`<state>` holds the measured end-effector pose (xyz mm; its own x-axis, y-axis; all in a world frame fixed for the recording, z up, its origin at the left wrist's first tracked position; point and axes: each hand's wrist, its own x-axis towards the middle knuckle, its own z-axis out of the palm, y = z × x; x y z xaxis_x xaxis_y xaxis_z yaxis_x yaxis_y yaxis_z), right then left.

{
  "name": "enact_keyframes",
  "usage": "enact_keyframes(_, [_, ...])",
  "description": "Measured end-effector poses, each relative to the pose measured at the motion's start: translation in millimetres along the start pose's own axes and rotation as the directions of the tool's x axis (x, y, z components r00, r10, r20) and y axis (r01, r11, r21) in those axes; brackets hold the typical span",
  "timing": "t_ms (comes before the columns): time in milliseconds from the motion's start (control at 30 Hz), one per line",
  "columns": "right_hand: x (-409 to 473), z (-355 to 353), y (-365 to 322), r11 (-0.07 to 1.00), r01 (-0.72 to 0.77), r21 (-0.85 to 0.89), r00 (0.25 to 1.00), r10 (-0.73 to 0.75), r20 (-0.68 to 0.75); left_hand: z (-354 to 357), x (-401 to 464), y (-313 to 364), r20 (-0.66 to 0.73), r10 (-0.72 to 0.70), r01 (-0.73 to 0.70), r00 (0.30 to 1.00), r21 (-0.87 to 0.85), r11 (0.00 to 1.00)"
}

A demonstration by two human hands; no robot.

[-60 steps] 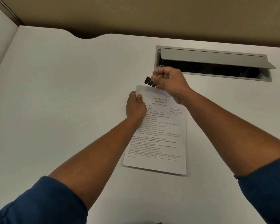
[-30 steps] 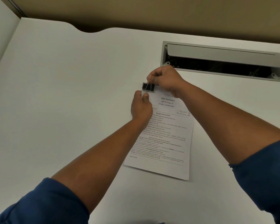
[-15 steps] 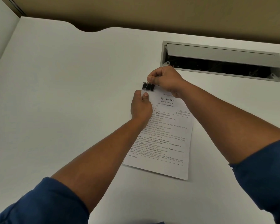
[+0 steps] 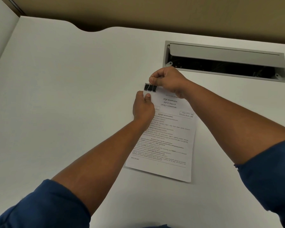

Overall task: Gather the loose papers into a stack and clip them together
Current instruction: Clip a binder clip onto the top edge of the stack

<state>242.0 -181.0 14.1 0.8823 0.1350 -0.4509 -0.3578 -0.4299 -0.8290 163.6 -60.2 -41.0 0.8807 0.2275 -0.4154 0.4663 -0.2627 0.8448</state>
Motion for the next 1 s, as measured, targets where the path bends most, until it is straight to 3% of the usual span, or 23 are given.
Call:
enact_keyframes(767, [-1.6,1.7,-0.1,1.0,0.002,-0.008,1.0,-0.002,-0.007,1.8,-1.7,1.6,-0.003,-0.033,0.033,0.999,-0.018,0.999])
enact_keyframes(933, [-6.6,2.5,2.5,0.996,0.038,-0.077,0.999,-0.037,0.016,1.6,-1.4,2.3,0.0,-0.045,0.045,0.999,-0.001,0.999])
enact_keyframes(1000, [-12.2,0.7,4.4,0.971,0.072,-0.228,0.997,-0.075,-0.001,0.8,-1.6,3.6,0.003,-0.05,0.05,0.999,-0.013,0.999])
